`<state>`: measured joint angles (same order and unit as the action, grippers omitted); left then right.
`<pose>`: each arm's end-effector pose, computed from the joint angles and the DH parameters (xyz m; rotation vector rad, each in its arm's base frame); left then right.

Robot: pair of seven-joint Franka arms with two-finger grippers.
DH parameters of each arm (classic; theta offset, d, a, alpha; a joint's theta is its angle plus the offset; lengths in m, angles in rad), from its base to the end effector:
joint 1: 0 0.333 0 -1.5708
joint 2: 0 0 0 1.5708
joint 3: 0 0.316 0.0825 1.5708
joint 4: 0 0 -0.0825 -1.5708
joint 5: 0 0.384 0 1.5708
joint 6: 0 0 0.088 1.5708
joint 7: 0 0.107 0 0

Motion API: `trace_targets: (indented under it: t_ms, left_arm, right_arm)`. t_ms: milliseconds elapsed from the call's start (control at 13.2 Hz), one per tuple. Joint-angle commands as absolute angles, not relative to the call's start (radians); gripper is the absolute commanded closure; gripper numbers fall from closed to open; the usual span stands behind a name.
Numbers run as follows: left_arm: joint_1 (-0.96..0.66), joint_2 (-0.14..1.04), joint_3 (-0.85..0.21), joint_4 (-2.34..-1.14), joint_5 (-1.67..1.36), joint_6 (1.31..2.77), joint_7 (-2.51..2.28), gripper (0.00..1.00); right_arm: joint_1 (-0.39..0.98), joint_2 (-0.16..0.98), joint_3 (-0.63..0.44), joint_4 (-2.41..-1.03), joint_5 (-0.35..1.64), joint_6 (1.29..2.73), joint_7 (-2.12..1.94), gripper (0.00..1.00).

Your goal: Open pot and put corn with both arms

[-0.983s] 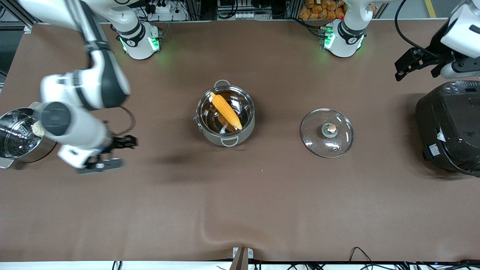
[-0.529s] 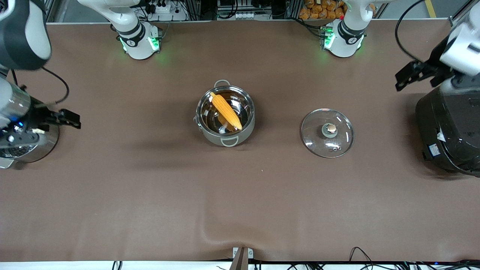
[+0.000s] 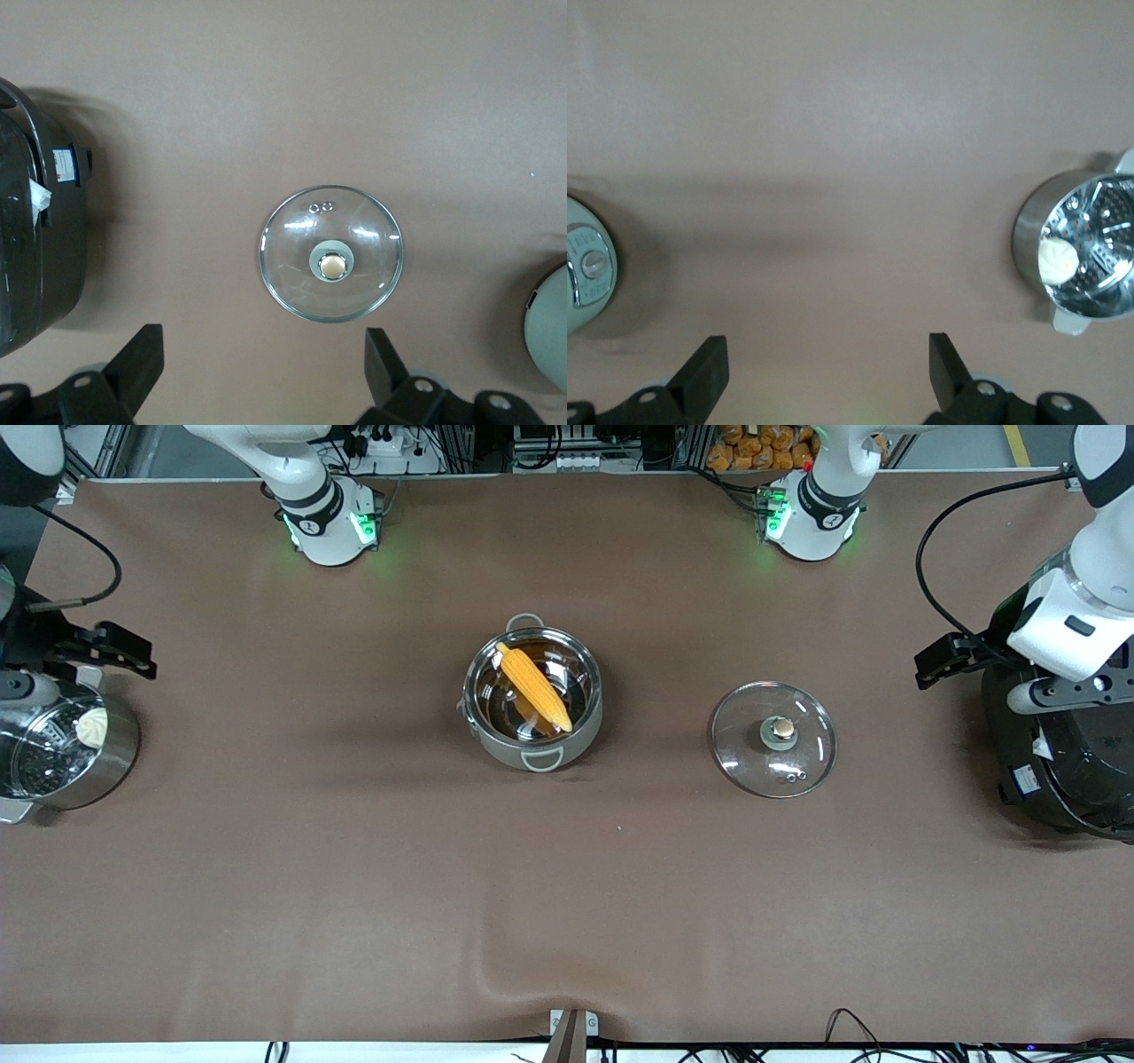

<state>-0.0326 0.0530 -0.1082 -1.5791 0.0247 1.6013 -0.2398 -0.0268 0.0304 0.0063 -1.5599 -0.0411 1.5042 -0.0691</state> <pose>0.5670 -0.0762 0.5935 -3.1132 -0.1526 0.0411 0.5559 -0.0161 0.6073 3.1007 0.0739 -0.1363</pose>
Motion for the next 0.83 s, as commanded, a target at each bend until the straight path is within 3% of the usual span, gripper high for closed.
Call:
trace_targets:
  t_ms: [0, 756]
  left_arm:
    - [-0.041, 0.055, -0.11, -1.575, 0.054, 1.606, -0.221, 0.0]
    - [-0.037, 0.029, -0.114, -1.577, 0.072, 1.618, -0.19, 0.0]
  right_arm:
    - [-0.072, -0.002, 0.031, -1.549, -0.02, 1.451, -0.055, 0.0]
    - [-0.1, 0.002, 0.028, -1.526, 0.044, 1.477, -0.017, 0.0]
